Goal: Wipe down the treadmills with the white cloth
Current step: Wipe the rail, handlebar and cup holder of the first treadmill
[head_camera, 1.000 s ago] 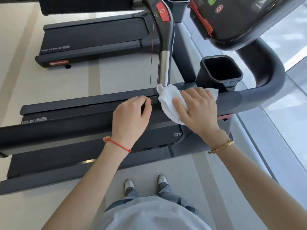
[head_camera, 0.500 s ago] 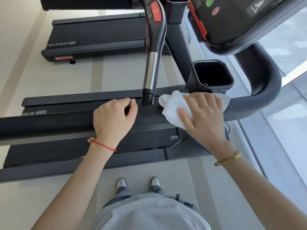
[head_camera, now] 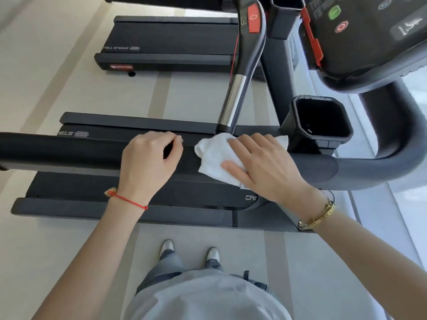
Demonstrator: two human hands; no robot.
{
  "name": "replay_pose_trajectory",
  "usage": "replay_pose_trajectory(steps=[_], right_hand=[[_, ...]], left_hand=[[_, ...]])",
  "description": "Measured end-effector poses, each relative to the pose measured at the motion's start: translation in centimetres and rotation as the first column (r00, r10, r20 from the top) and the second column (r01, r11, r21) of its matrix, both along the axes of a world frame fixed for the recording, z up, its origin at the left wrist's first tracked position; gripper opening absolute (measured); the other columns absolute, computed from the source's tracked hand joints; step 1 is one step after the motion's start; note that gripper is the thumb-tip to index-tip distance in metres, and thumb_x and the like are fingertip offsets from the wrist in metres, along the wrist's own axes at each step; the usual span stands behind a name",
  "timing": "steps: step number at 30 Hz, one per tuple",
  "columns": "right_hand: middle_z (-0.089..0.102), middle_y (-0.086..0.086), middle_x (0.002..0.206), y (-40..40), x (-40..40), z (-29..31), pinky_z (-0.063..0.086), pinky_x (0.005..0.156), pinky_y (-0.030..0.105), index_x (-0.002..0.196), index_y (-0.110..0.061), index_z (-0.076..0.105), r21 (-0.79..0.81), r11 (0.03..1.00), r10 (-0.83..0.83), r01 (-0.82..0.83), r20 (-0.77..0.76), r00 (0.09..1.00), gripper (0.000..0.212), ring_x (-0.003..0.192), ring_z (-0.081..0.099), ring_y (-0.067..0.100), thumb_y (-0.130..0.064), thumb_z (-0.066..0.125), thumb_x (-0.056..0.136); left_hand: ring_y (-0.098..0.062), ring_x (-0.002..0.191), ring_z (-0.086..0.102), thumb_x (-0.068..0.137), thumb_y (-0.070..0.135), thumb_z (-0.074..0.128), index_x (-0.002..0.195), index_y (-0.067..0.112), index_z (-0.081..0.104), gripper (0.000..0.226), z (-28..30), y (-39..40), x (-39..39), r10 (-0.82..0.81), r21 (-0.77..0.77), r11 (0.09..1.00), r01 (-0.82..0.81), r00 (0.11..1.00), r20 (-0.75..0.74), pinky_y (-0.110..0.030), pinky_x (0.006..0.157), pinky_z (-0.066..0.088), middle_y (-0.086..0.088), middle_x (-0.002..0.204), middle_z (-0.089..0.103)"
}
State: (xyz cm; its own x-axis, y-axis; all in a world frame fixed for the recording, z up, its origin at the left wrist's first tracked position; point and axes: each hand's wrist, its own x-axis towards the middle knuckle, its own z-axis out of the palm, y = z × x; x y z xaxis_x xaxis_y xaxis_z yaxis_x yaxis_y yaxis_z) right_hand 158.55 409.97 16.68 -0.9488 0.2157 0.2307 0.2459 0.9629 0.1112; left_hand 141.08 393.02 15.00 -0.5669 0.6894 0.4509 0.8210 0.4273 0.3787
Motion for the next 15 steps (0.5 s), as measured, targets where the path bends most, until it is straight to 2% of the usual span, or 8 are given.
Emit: replay_pose_trajectory(steps=[4,8,12,15], right_hand=[[0.054,0.007,0.085,-0.9,-1.4,-0.1,0.038,0.068,0.040,0.106,-0.006,0.057,0.051,0.998,0.021,-0.022,0.005,1.000,0.057,0.072,0.046,0.027,-0.051,0.023,0.104],[0.057,0.009,0.087,-1.4,-1.6,0.0,0.041,0.070,0.041,0.105,-0.005,0.058,0.069,0.998,0.009,-0.009,0.000,1.000,0.056,0.074,0.049,0.029,-0.049,0.025,0.105],[0.058,0.010,0.102,-3.8,-3.2,0.3,0.041,0.078,0.042,0.119,-0.005,0.055,0.064,0.998,-0.020,0.015,0.071,0.997,0.061,0.086,0.052,0.031,-0.052,0.020,0.105],[0.058,0.009,0.110,-6.4,-6.2,0.4,0.043,0.079,0.043,0.128,-0.007,0.049,0.003,0.999,0.031,-0.032,0.125,0.992,0.061,0.090,0.053,0.031,-0.054,0.017,0.104]], left_hand=[[-0.025,0.077,0.066,0.100,0.023,0.050,0.084,0.008,0.074,0.032,-0.6,-2.3,-1.8,0.048,0.042,0.998,-0.046,0.998,-0.030,-0.043,0.076,0.053,-0.004,0.077,0.072],[-0.024,0.089,0.068,0.100,0.022,0.051,0.084,0.011,0.073,0.028,-1.2,-3.9,-3.5,0.049,0.054,0.998,-0.045,0.996,-0.075,-0.047,0.091,0.048,0.000,0.084,0.073],[-0.024,0.092,0.067,0.098,0.019,0.054,0.086,0.014,0.072,0.022,-1.0,-5.4,-4.7,0.059,0.073,0.996,-0.052,0.994,-0.095,-0.045,0.098,0.044,0.002,0.088,0.073],[-0.022,0.094,0.067,0.099,0.023,0.052,0.091,0.015,0.073,0.024,-0.9,-6.6,-5.8,0.050,0.055,0.997,-0.046,0.995,-0.088,-0.043,0.102,0.041,0.004,0.092,0.074]])
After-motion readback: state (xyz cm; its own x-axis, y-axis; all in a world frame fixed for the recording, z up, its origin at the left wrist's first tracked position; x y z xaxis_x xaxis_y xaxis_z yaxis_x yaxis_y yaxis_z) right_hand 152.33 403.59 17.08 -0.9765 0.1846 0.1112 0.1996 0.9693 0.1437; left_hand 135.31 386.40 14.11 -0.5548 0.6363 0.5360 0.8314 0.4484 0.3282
